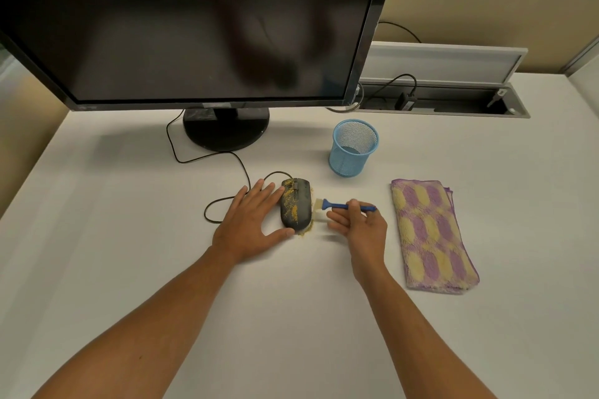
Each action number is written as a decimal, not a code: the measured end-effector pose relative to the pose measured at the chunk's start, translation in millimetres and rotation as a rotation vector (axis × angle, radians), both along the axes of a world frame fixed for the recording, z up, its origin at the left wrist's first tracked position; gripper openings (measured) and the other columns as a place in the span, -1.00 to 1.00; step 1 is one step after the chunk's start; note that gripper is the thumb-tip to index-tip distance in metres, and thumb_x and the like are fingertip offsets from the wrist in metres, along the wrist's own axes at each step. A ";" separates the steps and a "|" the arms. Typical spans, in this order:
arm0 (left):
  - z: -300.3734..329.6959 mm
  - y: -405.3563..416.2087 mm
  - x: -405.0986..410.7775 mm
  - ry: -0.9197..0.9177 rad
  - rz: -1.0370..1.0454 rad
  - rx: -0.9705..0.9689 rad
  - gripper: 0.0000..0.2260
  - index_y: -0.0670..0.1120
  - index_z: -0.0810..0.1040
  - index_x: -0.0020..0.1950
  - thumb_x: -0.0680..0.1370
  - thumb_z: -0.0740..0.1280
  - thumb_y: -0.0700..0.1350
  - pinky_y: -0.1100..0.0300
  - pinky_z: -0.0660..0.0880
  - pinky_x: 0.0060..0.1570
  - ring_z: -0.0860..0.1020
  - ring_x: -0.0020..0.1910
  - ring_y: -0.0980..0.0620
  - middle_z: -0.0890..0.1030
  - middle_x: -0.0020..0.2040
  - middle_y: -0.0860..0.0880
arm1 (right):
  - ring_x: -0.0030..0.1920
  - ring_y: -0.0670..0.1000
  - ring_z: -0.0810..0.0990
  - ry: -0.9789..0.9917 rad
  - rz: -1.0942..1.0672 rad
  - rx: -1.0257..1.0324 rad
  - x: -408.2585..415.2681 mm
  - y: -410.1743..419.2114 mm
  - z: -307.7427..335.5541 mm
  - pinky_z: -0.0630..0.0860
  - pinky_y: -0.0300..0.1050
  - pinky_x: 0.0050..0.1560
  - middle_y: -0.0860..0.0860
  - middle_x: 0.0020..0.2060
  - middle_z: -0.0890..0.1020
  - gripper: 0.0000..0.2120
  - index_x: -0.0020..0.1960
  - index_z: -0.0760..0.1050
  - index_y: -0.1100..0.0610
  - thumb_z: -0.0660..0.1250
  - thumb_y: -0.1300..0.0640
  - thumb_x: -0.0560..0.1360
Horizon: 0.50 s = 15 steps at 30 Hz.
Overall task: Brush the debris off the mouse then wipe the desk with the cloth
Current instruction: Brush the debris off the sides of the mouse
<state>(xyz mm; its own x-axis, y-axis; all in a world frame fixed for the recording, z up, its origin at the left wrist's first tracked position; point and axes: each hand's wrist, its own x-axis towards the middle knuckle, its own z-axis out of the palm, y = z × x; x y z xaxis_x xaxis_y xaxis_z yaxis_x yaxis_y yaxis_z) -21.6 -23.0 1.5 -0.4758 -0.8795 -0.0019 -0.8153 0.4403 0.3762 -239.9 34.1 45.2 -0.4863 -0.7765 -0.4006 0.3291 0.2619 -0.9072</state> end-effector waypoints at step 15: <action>1.7 -0.7 -0.6 -0.006 0.003 0.010 -0.21 0.12 0.01 0.59 0.47 0.10 0.47 -0.01 -0.08 0.54 -0.15 0.56 0.17 0.08 0.59 0.10 | -0.36 0.07 0.61 0.099 0.074 0.042 0.1 -69.2 -18.9 0.54 -0.08 -0.36 0.14 -0.28 0.68 -0.66 0.06 0.49 0.26 0.07 0.03 0.68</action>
<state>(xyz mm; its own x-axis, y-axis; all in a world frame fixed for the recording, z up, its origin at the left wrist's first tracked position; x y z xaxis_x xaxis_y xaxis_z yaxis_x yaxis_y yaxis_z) -22.2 -23.8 3.2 -0.4730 -0.8810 -0.0136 -0.8190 0.4339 0.3754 -239.8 -35.1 26.3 -0.4668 -0.7955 -0.3863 0.2171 0.3203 -0.9221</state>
